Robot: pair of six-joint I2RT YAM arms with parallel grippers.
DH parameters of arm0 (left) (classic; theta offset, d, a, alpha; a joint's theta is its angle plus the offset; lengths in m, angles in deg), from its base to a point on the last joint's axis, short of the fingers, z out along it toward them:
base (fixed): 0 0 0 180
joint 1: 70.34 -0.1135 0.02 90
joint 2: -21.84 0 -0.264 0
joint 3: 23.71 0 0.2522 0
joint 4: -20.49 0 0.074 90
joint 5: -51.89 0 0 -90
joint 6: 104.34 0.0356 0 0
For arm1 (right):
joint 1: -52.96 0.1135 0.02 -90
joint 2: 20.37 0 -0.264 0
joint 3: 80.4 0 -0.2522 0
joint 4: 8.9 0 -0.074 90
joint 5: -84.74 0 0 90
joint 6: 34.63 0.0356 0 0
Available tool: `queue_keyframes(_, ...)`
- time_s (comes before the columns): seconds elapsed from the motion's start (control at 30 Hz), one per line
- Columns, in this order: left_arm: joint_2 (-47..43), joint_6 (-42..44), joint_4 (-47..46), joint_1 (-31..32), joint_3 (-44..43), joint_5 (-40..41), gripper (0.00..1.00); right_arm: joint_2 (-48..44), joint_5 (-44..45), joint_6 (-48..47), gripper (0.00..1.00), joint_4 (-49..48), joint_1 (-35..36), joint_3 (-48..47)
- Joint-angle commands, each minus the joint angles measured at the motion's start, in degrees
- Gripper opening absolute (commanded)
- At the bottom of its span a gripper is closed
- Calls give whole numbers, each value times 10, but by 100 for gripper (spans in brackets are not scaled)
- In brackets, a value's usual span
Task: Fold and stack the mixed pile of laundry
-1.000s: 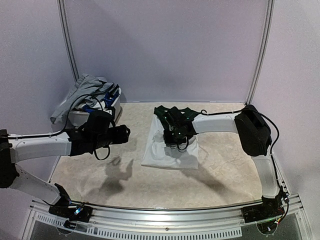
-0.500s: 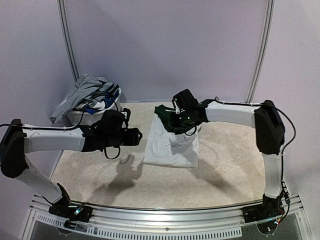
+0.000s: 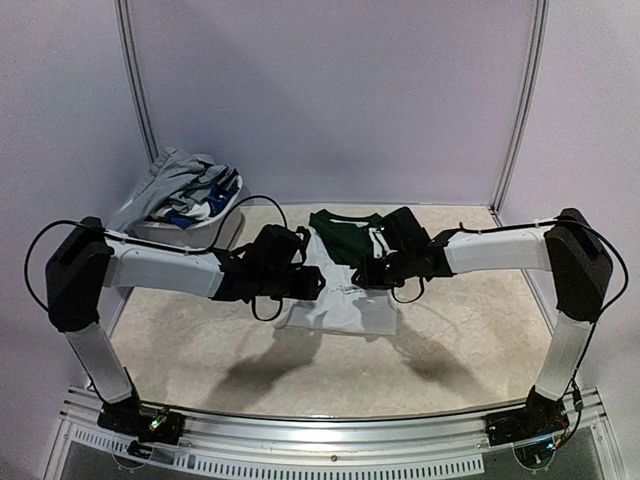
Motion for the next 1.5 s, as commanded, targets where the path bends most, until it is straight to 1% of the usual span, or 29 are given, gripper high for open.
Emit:
queue_keyframes(0.0,20,-10,-22,7,-2,-3,51,49,-9,-3,16,-10,-2,-42)
queue_keyframes(0.2,40,-19,-38,7,17,-1,49,103,-9,-12,16,-2,-29,-73)
queue_keyframes(0.4,55,-25,-49,7,26,-4,48,144,-42,-23,15,-14,-56,-96)
queue_keyframes(0.57,59,-27,-54,8,30,-3,48,182,-71,-45,15,-37,-82,-119)
queue_keyframes(0.83,53,-30,-52,7,43,1,47,230,-83,-66,16,-36,-117,-170)
queue_keyframes(0.93,36,-29,-48,7,55,10,47,234,-79,-79,17,-11,-126,-209)
queue_keyframes(0.97,27,-26,-47,7,62,14,48,234,-76,-82,18,22,-127,-234)
queue_keyframes(1.07,-6,-20,-34,7,74,28,48,218,-71,-101,22,94,-127,-306)
queue_keyframes(1.13,-34,-14,-25,7,86,40,50,194,-71,-107,25,121,-127,-331)
queue_keyframes(1.17,-47,-11,-20,7,90,45,53,171,-68,-107,26,134,-127,-335)
queue_keyframes(1.2,-60,-6,-12,7,93,48,54,151,-58,-104,31,146,-127,-336)
queue_keyframes(1.23,-70,-2,-6,6,95,51,56,136,-47,-96,37,158,-127,-331)
queue_keyframes(1.27,-81,2,12,6,97,53,57,111,-35,-90,44,169,-127,-319)
queue_keyframes(1.37,-107,13,39,6,107,57,59,56,-3,-57,56,189,-126,-247)
queue_keyframes(1.47,-119,27,68,5,109,59,60,-26,-21,-18,60,150,-125,-118)
